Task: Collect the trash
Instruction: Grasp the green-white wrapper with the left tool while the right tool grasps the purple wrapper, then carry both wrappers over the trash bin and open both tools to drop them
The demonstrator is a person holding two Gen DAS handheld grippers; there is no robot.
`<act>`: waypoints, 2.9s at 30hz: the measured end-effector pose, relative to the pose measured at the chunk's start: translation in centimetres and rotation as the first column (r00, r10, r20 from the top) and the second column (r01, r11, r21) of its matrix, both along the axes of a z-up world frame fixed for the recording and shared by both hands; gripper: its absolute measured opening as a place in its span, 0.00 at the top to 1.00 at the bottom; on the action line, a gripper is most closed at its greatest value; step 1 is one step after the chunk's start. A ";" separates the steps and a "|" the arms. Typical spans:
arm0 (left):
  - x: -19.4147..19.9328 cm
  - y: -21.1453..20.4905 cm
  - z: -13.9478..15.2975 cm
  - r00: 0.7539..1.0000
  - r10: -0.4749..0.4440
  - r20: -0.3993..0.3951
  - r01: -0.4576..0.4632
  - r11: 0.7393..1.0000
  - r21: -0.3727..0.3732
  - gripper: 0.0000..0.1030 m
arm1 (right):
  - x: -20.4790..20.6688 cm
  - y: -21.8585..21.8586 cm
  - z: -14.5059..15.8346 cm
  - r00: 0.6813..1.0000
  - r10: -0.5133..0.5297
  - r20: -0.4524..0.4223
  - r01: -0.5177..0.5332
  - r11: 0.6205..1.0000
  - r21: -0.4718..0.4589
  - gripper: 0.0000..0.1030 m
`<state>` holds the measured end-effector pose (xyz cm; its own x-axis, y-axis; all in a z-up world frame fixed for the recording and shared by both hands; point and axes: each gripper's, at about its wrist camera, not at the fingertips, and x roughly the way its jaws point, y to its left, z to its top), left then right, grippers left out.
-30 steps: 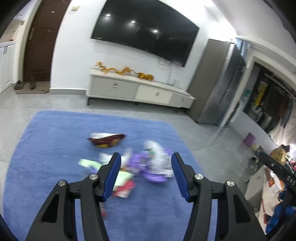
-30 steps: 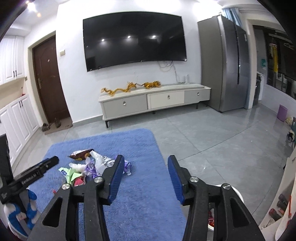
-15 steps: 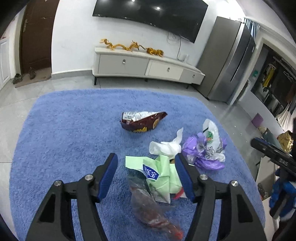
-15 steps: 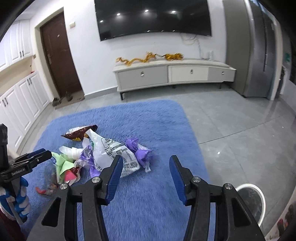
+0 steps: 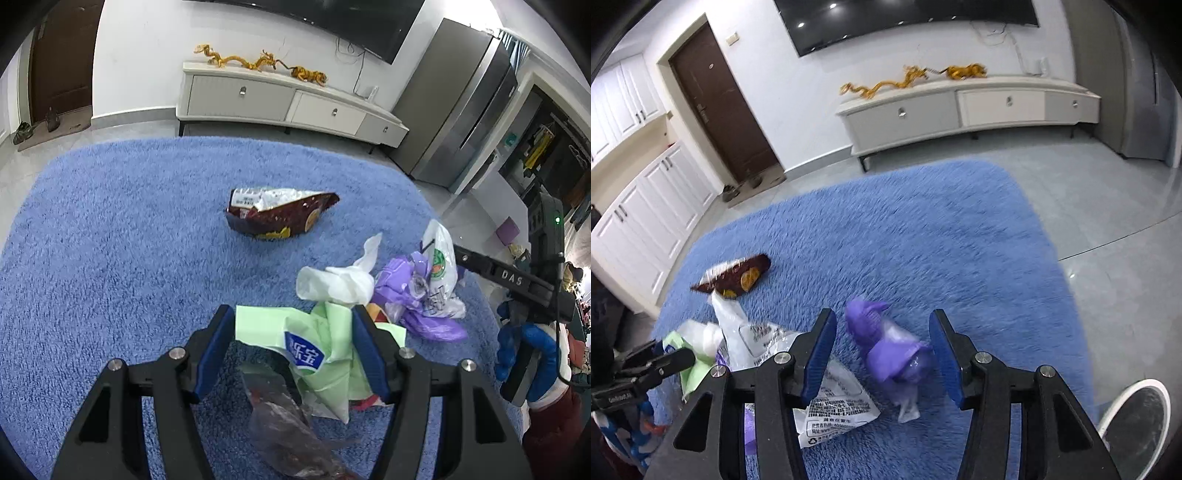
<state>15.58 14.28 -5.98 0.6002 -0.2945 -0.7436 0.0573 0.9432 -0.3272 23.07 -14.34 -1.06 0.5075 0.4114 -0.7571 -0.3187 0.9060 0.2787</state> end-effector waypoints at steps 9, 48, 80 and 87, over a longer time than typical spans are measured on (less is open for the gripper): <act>0.4 -0.5 -0.1 1.000 -0.023 0.007 0.023 1.000 -0.001 0.41 | -2.4 -0.8 -0.5 0.999 0.045 0.008 -0.045 0.999 0.019 0.66; -13.9 2.2 13.2 0.949 0.094 0.301 -0.077 0.995 -0.068 0.79 | -18.0 -3.5 12.6 0.955 -0.061 0.289 0.053 0.998 0.034 0.67; -8.7 -31.1 14.5 0.879 -0.427 0.213 0.412 0.904 0.113 0.79 | -22.0 -27.1 8.1 0.835 -0.509 0.208 0.491 0.861 0.133 0.67; -3.9 -42.3 9.1 0.840 -0.535 0.093 0.530 0.845 0.074 0.79 | -20.8 -33.2 2.4 0.788 -0.611 0.078 0.602 0.791 0.109 0.67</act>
